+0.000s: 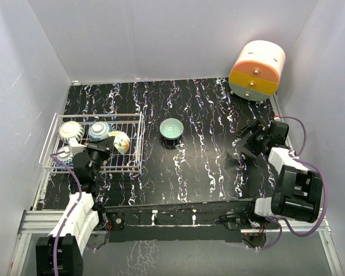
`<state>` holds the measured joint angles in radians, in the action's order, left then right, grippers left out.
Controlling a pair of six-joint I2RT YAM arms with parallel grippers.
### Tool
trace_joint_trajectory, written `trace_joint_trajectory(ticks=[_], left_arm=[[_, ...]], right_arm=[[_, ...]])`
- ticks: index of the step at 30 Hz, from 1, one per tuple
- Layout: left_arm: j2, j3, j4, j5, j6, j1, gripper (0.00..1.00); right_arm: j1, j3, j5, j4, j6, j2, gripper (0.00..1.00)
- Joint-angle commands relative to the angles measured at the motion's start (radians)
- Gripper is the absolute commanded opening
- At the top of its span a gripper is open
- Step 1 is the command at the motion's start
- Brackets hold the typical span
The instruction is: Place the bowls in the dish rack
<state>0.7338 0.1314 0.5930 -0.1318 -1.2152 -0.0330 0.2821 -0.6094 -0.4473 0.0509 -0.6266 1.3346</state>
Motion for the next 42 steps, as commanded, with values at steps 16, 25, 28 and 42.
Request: trace_joint_trajectory(ticks=[16,25,28,42], left_arm=[[0.030,0.014,-0.436,0.109,0.055,-0.044,0.15],[0.036,0.034,-0.490,0.131,0.069,-0.045,0.35],[0.037,0.049,-0.506,0.144,0.076,-0.046,0.46],[0.063,0.252,-0.665,0.175,0.182,-0.048,0.70]], right_arm=[[-0.007,-0.005,0.007,-0.043,0.010,-0.015,0.87],[-0.010,-0.001,0.009,-0.046,0.009,-0.014,0.87],[-0.011,-0.001,0.009,-0.050,0.007,-0.012,0.87],[-0.014,0.001,0.010,-0.054,0.007,-0.004,0.87]])
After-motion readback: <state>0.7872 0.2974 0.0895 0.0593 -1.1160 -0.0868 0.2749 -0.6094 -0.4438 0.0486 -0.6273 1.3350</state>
